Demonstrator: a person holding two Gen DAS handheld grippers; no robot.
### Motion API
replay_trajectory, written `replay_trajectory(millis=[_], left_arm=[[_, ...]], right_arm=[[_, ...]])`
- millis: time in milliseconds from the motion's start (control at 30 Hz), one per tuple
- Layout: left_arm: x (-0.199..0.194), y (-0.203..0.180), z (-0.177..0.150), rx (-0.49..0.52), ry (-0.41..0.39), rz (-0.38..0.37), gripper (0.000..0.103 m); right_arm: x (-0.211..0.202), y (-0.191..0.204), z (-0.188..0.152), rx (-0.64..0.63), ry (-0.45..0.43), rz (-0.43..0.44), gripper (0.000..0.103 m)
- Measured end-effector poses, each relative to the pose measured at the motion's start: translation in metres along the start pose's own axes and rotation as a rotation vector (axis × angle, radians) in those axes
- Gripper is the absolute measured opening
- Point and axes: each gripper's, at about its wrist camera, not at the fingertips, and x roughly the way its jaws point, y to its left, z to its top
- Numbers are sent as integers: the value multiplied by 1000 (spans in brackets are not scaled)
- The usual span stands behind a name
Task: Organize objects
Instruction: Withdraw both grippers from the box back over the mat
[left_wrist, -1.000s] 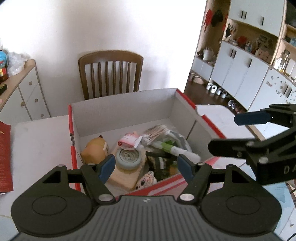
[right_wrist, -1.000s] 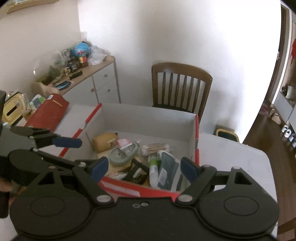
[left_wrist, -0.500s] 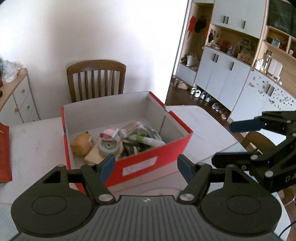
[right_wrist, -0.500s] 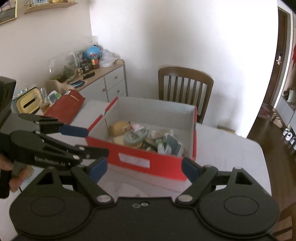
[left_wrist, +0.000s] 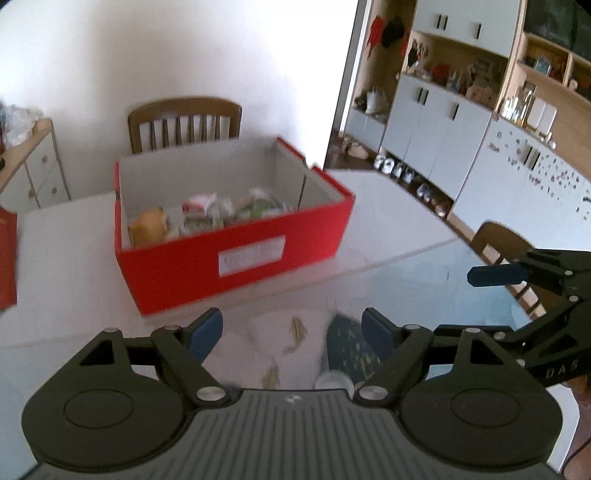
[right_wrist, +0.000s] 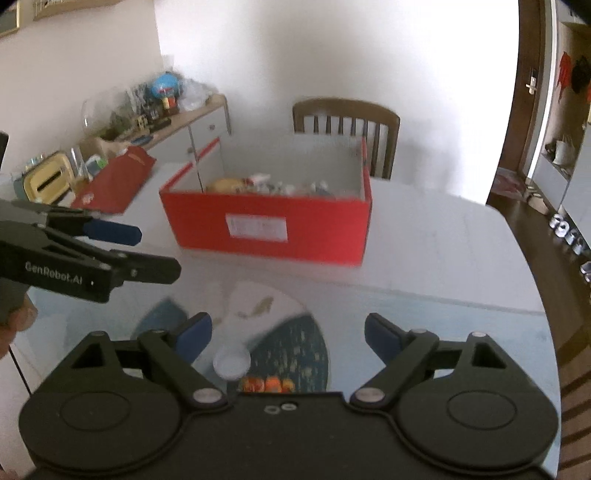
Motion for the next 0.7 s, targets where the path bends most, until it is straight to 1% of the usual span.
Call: replay_trajectory(millis=[233,300,367,533,700], left_arm=[[18,-8,-31,-47,67,-9,87],[24,-10,-38,-56,84,-8,97],[29,-12,-43,-67,93,-8,100],[48,-16,-51,-98,120,-8,101],[67,-26,-60,-74,132,31,102]], right_arm=[[6,15,-35,-53,24,-27,90],[9,18,-42,-65,32,-30,90],[13,19,-49,-73,43,-33,90],[24,20,-62,-70,67,-44,90],[34,22,-74,-73,96,-46,90]])
